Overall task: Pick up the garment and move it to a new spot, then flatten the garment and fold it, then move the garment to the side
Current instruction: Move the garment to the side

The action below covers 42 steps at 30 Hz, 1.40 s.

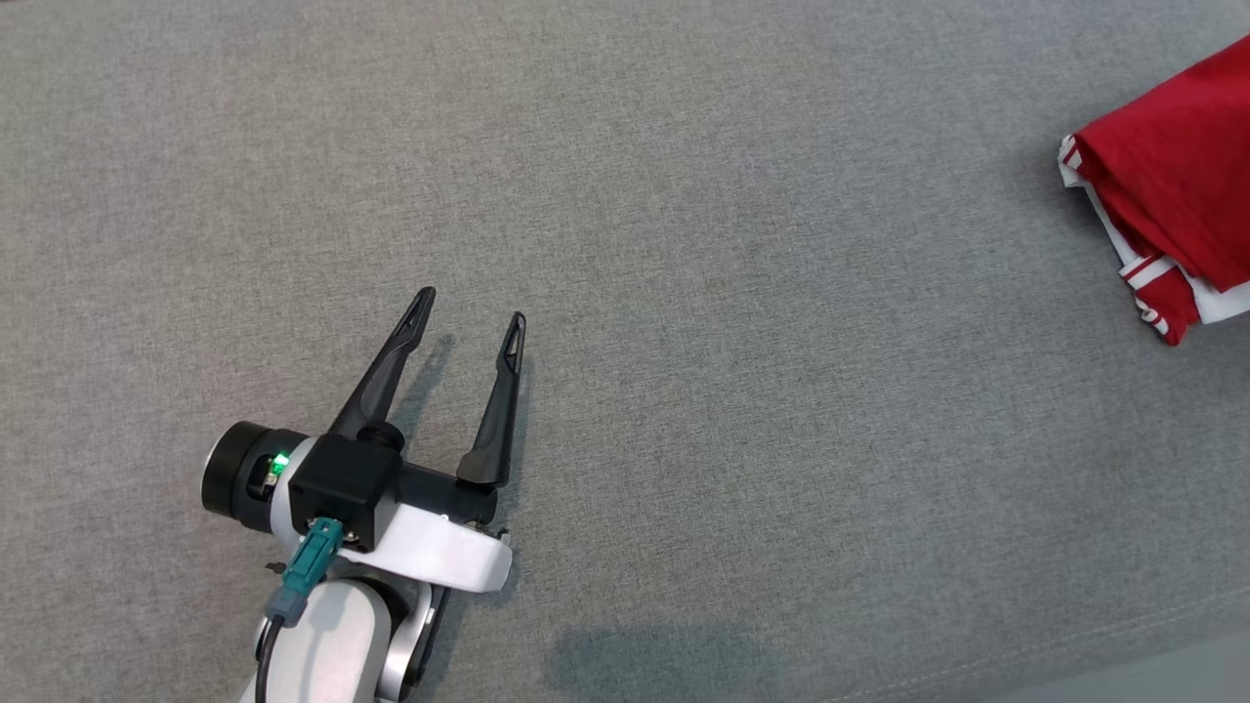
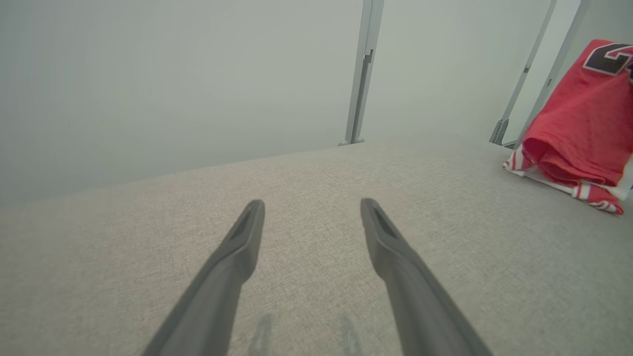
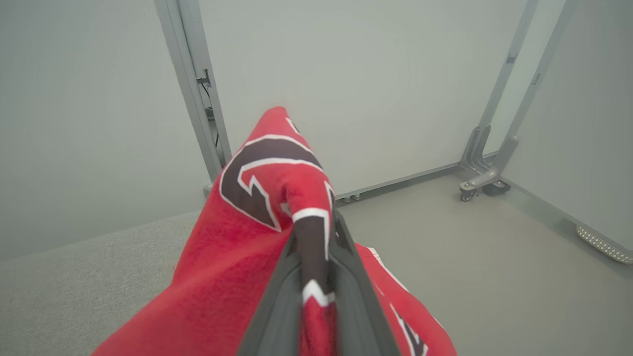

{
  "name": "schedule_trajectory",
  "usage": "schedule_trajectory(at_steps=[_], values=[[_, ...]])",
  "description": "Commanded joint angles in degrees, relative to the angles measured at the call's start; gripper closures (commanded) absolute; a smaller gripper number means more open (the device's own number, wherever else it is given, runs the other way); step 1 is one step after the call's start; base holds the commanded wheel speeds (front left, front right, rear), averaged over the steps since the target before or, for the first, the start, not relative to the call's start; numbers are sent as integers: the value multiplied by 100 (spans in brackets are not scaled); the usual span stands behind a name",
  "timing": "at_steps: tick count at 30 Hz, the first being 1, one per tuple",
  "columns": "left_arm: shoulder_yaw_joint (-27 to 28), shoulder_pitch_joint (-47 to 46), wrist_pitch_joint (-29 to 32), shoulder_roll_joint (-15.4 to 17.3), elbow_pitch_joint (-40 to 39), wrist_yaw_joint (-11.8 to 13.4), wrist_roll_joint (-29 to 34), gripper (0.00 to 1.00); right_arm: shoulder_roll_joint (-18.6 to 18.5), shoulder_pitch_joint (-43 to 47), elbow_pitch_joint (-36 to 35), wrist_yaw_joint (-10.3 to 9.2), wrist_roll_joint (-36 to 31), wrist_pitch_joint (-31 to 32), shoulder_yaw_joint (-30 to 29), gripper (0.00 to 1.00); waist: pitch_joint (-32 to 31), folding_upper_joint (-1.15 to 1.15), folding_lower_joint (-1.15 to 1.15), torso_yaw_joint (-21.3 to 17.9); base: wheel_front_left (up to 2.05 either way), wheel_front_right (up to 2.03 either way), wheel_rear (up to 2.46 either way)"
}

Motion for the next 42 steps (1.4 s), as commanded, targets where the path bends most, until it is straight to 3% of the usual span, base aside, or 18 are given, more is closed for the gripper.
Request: schedule_trajectory(at_steps=[1, 13, 14, 15, 26, 35, 42], values=[[130, -160, 32, 32, -195, -3, 55, 0, -199, 13, 80, 8, 50, -76, -36, 100, 74, 0, 0, 49, 0, 0, 0], [9, -360, 191, 113, -369, -22, 115, 0, -261, -475, 1376, 8, -279, -76, -533, 100, 433, 0, 0, 292, 0, 0, 0], [-1, -371, 194, 114, -377, -20, 118, 0, -271, -524, 1458, 8, -364, -76, -622, 56, 448, 0, 0, 307, 0, 0, 0], [-14, -382, 197, 112, -384, -19, 119, 0, -289, -566, 1520, 8, -470, -76, -710, 0, 460, 0, 0, 323, 0, 0, 0], [-52, -425, 162, 106, -352, 31, 72, 0, -342, -635, 1464, 8, -1930, -76, -1893, 0, 422, 0, 0, 377, 0, 0, 0], [-65, -386, 55, 44, -238, 86, -46, 0, 324, -330, 614, 8, -2874, -76, -2658, 0, 163, 0, 0, 372, 0, 0, 0], [14, -325, -103, -28, -98, 167, -235, 0, 987, 173, -293, 8, -3153, -77, -2535, 0, -145, 0, 0, 462, 0, 0, 0]])
